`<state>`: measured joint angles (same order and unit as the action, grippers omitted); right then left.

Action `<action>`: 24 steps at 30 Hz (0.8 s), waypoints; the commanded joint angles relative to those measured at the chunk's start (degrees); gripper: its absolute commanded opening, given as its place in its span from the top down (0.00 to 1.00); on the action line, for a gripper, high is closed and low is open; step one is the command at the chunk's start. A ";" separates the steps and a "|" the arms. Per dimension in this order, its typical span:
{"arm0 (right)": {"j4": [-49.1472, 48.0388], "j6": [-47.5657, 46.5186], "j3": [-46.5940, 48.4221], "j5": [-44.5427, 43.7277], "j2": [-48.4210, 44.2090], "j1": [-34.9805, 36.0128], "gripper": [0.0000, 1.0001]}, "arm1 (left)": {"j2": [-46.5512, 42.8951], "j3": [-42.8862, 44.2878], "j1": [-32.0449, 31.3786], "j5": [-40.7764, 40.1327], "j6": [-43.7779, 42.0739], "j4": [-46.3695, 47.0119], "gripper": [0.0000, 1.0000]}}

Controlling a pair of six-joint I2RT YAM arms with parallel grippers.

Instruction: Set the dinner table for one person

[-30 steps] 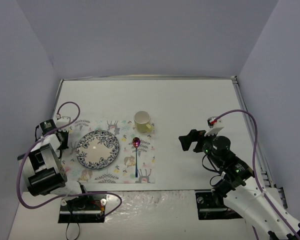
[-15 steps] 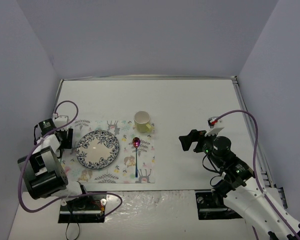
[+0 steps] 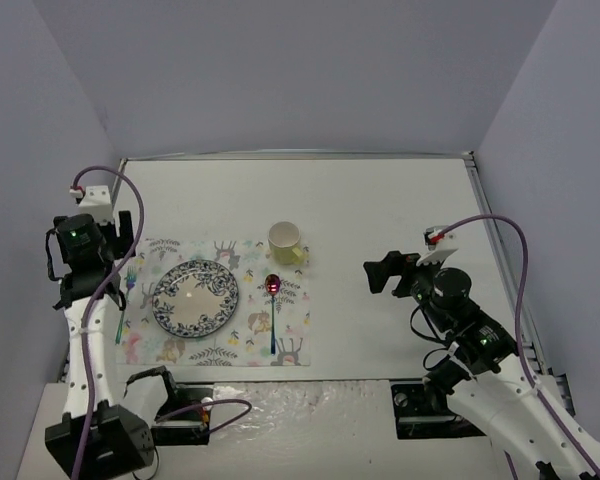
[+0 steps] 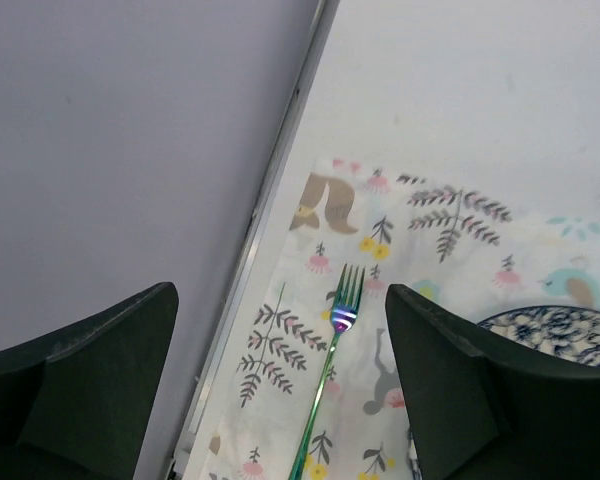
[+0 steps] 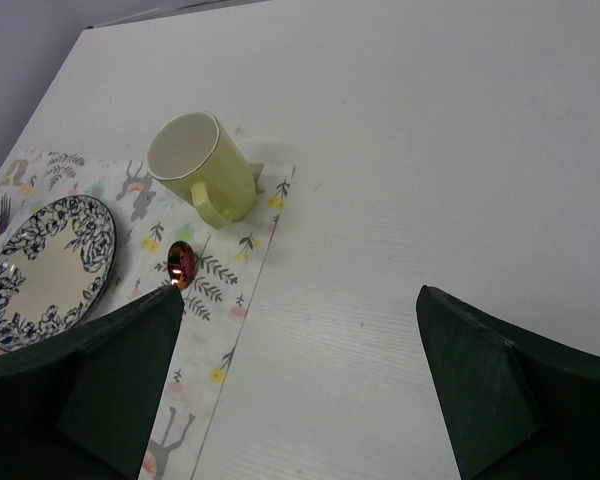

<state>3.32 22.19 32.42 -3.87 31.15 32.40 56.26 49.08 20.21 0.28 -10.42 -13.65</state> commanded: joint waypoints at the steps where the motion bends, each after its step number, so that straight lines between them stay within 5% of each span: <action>1: -0.70 -3.36 7.04 -7.03 1.32 0.38 0.00 | -8.74 9.47 -7.63 -5.77 6.20 -6.89 0.17; 8: 2.06 -6.92 14.03 -13.29 1.15 0.38 0.00 | -17.00 17.56 -18.05 -8.47 11.83 -16.69 0.03; 13: 3.93 -10.42 18.16 -18.65 -1.47 0.38 0.00 | -23.06 22.97 -25.75 -12.08 14.84 -24.49 0.03; 24: 5.56 -17.67 22.79 -23.86 -9.13 0.38 0.00 | -33.16 25.28 -30.59 -16.66 18.44 -35.41 0.03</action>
<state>11.22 8.95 52.44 -23.30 24.12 32.40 23.23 73.45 -9.34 -14.88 5.15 -45.21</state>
